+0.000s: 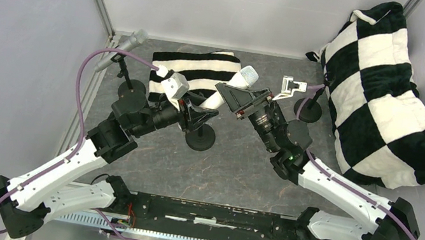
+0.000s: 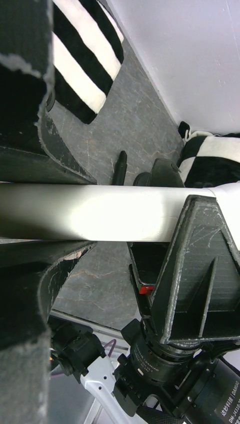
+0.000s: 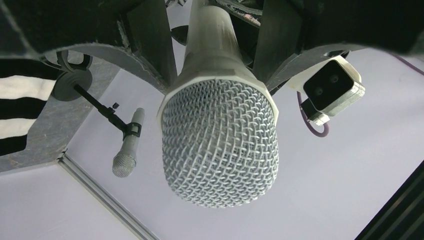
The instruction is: Attach the microphones to the stand
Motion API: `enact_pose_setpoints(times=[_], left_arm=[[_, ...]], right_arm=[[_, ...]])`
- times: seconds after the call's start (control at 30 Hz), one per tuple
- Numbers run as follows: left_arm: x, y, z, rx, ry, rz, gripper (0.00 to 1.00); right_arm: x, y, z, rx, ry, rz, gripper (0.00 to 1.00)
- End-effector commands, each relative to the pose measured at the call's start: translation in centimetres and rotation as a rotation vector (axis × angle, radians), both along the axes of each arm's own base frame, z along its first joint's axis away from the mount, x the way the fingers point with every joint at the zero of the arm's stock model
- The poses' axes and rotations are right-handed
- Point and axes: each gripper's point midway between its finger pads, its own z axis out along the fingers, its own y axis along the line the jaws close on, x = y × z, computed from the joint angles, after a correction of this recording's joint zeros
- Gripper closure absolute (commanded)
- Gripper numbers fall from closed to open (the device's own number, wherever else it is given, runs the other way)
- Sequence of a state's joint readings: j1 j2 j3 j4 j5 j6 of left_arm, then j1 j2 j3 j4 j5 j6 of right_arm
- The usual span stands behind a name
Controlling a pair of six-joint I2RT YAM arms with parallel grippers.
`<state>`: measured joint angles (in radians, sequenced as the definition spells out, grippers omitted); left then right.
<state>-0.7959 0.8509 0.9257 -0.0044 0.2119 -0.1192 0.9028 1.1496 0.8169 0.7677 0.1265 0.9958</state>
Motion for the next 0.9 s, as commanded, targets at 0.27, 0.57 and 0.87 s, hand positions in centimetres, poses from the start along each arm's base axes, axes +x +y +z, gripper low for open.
enact_pose_setpoints(times=[0.27, 0.57, 0.87], left_arm=[[-0.1, -0.2, 1.6, -0.061, -0.012, -0.011, 0.98], [-0.2, -0.2, 1.4, -0.055, -0.008, -0.012, 0.98], [0.1, -0.1, 1.2, -0.055, 0.005, 0.006, 0.89]], right_arm=[[-0.5, 0.1, 3.1, 0.082, -0.053, 0.037, 0.46], [-0.1, 0.7, 2.9, 0.073, -0.051, 0.035, 0.47], [0.0, 0.9, 2.8, 0.083, -0.058, 0.043, 0.70]])
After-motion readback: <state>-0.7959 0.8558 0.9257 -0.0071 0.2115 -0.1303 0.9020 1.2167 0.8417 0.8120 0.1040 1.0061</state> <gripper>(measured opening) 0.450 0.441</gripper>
